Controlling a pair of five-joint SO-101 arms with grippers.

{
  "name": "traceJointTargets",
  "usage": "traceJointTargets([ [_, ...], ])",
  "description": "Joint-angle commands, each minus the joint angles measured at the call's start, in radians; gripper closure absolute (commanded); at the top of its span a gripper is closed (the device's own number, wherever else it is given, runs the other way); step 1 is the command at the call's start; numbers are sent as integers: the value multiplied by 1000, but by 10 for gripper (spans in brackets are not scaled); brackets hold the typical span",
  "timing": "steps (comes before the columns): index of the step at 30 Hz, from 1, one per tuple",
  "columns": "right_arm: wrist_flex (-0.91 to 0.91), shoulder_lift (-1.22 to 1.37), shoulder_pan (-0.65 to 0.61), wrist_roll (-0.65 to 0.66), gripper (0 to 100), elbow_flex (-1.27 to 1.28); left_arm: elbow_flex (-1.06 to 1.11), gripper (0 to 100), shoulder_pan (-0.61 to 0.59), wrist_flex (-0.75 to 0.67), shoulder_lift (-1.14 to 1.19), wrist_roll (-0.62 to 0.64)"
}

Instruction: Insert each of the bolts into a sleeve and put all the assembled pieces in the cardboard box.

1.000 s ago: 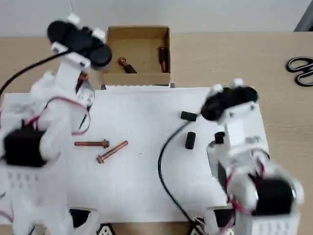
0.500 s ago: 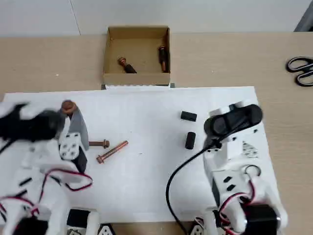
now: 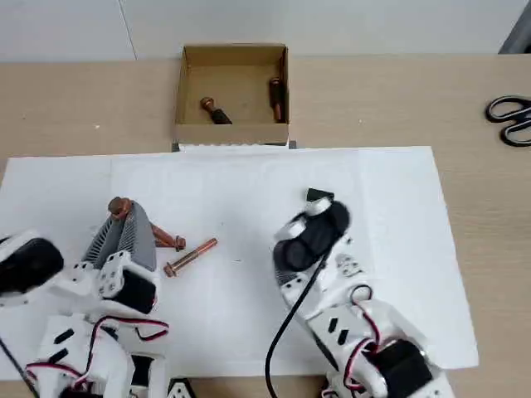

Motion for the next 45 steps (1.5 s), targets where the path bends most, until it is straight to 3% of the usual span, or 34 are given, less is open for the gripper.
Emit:
traceJointTargets([
  [1,-65,-35,-71,-5,995,41,1,994,58,-31,-9,29],
  [7,-114,-62,-171,-2,995,112,5,994,207,-35,-6,28],
  [11,-162,-64,-223,69,995,137,5,994,272,-35,-6,28],
  [22,-194,-58,-231,81,995,138,50,994,373,-34,-5,25],
  [45,-222,-56,-278,83,995,69,122,994,410,-29,-5,-17],
])
